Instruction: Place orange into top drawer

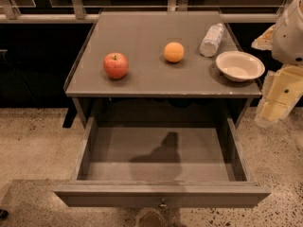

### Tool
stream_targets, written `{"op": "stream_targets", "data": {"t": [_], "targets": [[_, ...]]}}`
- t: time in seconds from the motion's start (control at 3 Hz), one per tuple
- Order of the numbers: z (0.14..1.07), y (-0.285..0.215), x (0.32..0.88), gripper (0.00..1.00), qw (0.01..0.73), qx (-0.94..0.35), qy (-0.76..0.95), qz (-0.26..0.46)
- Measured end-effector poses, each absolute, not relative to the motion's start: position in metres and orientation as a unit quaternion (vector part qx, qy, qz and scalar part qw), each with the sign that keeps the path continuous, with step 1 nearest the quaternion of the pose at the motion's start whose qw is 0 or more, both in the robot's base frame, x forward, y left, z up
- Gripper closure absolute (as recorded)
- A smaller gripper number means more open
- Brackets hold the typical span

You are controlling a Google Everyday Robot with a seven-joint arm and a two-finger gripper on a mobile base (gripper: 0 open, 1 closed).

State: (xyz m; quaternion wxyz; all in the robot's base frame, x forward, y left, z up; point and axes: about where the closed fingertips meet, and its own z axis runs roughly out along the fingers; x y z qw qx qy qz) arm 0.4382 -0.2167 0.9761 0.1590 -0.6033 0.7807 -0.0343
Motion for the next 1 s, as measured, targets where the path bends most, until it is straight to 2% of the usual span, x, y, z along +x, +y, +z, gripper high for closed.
{"op": "stream_targets", "data": {"t": [0.33,0.67,1.0], "targets": [[0.978,-0.217,0.441,0.00,0.163,-0.603,0.780,-0.035],[0.977,-0.219,0.479,0.00,0.187,-0.605,0.774,-0.030],[0.970,-0.208,0.540,0.00,0.227,-0.616,0.754,-0.009]]}}
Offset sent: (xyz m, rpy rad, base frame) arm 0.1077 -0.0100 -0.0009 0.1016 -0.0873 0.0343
